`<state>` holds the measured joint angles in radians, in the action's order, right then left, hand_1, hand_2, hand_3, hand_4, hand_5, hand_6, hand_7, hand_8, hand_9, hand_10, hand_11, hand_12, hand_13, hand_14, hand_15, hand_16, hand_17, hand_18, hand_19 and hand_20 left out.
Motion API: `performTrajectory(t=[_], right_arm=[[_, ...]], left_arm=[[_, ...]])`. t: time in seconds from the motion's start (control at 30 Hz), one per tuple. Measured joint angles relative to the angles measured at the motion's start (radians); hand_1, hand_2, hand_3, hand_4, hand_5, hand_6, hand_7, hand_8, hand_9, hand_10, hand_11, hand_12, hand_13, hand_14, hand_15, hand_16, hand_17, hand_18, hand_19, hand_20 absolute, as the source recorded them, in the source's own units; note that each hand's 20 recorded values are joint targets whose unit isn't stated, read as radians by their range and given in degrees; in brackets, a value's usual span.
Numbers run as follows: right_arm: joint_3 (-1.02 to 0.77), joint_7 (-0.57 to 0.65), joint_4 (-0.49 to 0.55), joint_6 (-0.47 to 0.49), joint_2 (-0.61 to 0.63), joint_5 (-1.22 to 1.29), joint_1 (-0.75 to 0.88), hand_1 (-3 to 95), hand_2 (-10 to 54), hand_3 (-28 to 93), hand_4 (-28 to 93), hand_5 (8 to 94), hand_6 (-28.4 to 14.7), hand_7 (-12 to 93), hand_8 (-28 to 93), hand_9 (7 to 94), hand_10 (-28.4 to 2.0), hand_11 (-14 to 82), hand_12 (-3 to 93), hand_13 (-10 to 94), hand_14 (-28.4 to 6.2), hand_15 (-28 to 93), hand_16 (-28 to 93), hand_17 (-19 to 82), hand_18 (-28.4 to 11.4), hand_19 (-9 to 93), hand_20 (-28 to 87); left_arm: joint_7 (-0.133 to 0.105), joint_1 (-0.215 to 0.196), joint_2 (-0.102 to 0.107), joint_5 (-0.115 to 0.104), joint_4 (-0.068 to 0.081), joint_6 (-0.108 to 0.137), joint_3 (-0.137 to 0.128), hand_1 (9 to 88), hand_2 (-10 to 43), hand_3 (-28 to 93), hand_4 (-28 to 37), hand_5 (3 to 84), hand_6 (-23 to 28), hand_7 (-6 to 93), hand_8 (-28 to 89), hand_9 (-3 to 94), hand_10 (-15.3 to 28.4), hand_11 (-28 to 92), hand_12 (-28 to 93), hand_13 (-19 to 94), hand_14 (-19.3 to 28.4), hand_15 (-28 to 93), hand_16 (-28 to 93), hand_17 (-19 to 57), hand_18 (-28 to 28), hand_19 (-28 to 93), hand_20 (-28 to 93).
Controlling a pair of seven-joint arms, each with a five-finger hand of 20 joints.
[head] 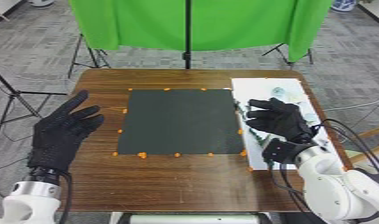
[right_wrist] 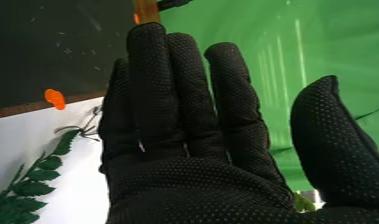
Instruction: Arrange flowers
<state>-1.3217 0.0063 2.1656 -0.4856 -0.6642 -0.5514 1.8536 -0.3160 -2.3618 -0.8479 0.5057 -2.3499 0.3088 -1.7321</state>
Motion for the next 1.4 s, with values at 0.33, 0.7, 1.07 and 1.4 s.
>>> performTrajectory(t=[0.33, 0.7, 1.07, 1.4], right_arm=[[0.003, -0.011, 0.0, -0.004, 0.003, 0.003, -0.001, 15.4, 17.4, 86, -25, 56.4, -4.3, 25, -16, 57.7, -18.2, 29.8, 13.3, 49, -17.3, 57, 8, 12, -19.9, 65, 16], [-0.005, -0.011, 0.002, -0.01, 0.004, -0.003, 0.001, 15.5, 17.2, 86, -25, 56.2, -4.3, 25, -16, 57.5, -18.1, 29.9, 13.2, 49, -17.3, 57, 8, 12, -19.9, 65, 16], [-0.097, 0.124, 0.05, -0.054, 0.004, -0.195, 0.059, 20.4, 10.9, 83, -24, 53.9, -4.6, 25, -16, 56.1, -17.4, 30.3, 12.7, 52, -17.0, 60, 7, 19, -22.3, 72, 13], [-0.059, 0.628, 0.124, -0.098, 0.003, -0.719, 0.046, 25.9, 1.7, 78, -22, 54.9, -7.1, 21, -14, 60.8, -19.9, 30.9, 13.9, 61, -16.5, 65, 8, 32, -24.1, 91, -6]], left_arm=[[-0.001, 0.002, 0.0, 0.0, 0.0, 0.0, 0.002, 22.7, 7.1, 79, -22.5, 36.5, 8.3, 14.5, -10, 35.6, 22.1, 35, 13, 27, 28.4, 63, -13, -3.5, 24.9, 67, 24], [0.002, 0.007, 0.0, 0.001, 0.001, 0.0, 0.005, 22.6, 7.1, 79, -22.5, 36.0, 8.0, 13.9, -10, 35.0, 21.7, 33, 12, 26, 28.4, 62, -13, -5.1, 25.0, 64, 22], [0.005, 0.002, 0.0, 0.002, -0.001, 0.0, -0.001, 22.6, 7.0, 79, -22.6, 35.9, 7.9, 14.0, -10, 35.0, 21.7, 33, 12, 26, 28.4, 62, -12, -5.7, 24.8, 62, 22], [0.002, -0.01, 0.0, 0.002, -0.003, 0.0, -0.01, 22.7, 7.0, 80, -22.6, 36.0, 8.0, 14.1, -10, 35.0, 21.8, 33, 12, 26, 28.4, 61, -12, -5.7, 24.8, 62, 23]])
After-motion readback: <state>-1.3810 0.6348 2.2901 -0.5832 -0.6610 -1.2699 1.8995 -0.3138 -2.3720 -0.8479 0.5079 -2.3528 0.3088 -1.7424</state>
